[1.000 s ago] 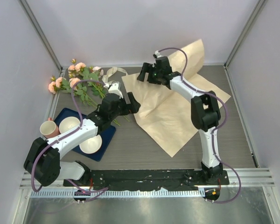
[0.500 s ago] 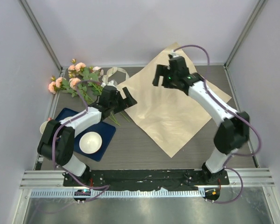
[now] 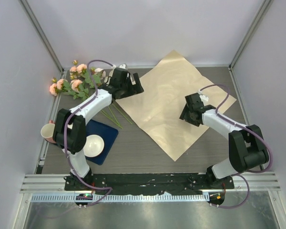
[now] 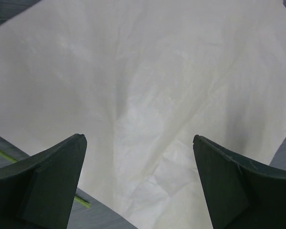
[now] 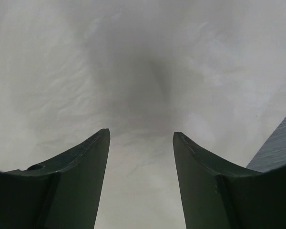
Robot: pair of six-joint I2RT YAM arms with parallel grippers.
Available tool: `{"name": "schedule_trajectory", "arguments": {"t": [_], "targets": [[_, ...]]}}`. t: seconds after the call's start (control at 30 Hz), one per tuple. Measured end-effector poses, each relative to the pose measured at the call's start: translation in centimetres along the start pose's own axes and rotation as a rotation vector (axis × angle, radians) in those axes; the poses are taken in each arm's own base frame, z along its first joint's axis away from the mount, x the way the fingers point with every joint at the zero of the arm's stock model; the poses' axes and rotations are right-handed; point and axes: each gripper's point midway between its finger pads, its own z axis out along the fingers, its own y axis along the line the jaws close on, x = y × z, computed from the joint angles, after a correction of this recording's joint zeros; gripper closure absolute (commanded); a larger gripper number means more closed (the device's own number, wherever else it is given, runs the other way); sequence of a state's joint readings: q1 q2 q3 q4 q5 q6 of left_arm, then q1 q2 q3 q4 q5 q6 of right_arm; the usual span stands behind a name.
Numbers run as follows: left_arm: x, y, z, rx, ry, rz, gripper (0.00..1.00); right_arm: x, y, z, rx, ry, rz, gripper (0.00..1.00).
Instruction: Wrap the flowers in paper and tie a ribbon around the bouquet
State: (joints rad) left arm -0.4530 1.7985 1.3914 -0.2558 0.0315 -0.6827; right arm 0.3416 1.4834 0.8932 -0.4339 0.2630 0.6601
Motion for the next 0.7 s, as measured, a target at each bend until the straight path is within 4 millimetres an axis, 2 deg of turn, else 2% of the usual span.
{"name": "schedule_trajectory", "arguments": {"t": [0.1,0.23,0.33,0.47,0.57,0.7], "targets": [[-1.7,1.4,-0.1,-0.064,-0.005,0.026,0.0,0.1,-2.5,1.3,0.045,0.002,0.084,0.39],[-2.2,6.1,-0.3,-0.177,0.025,-0.035,0.0,0.4,-5.0,2.3,0.086,0.011,0.167,0.4],[-2.0,10.0,-0.3,-0.246,0.034,-0.118,0.0,0.5,-6.5,3.0,0.097,0.024,0.236,0.4],[-0.6,13.7,-0.2,-0.311,0.049,-0.22,0.0,-0.9,-7.4,3.6,0.086,0.002,0.295,0.4],[0.2,14.0,0.3,-0.314,0.06,-0.264,0.06,-1.5,-7.8,3.8,0.078,-0.004,0.316,0.39],[0.1,13.1,1.9,-0.26,0.046,-0.3,0.22,-1.9,-8.0,3.9,0.064,-0.007,0.317,0.39]]}}
